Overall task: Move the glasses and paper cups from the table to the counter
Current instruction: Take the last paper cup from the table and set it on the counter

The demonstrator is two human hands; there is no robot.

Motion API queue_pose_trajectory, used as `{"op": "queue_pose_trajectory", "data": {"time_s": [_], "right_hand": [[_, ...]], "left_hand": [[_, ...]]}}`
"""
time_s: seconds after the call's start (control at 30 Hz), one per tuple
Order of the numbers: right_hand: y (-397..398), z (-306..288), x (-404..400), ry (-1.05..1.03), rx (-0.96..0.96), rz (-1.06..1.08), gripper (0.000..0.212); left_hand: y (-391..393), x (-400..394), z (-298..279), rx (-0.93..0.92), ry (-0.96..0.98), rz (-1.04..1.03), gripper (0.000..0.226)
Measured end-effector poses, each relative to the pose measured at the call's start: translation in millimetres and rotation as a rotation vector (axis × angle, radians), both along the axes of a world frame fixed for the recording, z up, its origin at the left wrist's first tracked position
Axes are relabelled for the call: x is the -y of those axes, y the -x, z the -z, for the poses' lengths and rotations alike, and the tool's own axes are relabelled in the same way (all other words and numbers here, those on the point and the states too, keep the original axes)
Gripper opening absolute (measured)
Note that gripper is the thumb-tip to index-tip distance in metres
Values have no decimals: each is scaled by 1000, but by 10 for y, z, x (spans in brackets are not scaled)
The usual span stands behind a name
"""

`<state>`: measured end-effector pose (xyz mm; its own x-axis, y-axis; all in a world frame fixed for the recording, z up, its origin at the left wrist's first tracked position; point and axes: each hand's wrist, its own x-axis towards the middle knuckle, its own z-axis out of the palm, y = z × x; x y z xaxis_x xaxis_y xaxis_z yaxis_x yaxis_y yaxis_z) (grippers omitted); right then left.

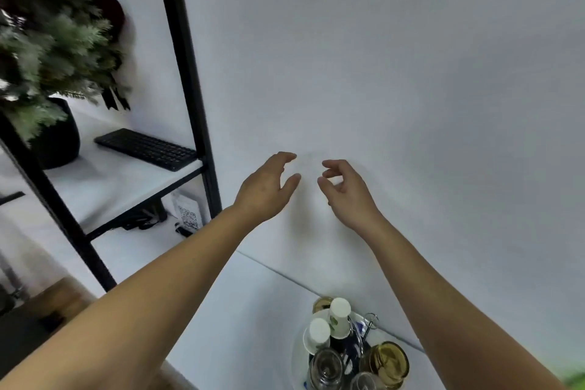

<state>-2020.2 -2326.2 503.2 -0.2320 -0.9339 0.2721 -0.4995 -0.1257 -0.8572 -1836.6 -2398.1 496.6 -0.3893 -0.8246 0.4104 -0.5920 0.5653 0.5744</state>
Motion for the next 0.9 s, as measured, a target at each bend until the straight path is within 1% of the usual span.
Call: {"op": "queue_pose_trajectory", "data": {"time_s": [0.13, 0.27, 0.43, 0.53, 0.67, 0.73, 0.83, 0.9], "right_hand": [[-325, 28, -19, -11, 35, -121, 35], [-748, 28, -138, 7, 49, -293, 29], [-1476, 122, -599, 25, 13, -624, 24], [-1914, 362, -1201, -50, 40, -843, 28], [-2361, 675, -2063, -179, 21, -1102, 30], [-2571, 716, -2433, -194, 0, -1195, 31], [-2863, 716, -2987, -186, -4, -1307, 25], [-3067, 718, -3444, -189, 4, -1392, 22]], "left_hand": [[-373, -298, -26, -19, -7, -130, 42], [-811, -789, -43, 31, -5, -297, 42], [-1424, -1849, 57, -52, -16, -535, 34], [-1703, -2713, 264, -82, -108, -678, 35], [-1961, -3847, 514, -29, -192, -864, 33], [-2076, -4410, 568, -4, -207, -969, 32], [-2222, -5186, 630, -69, -221, -1126, 31], [-2268, -5749, 632, -66, -230, -1217, 31]]}}
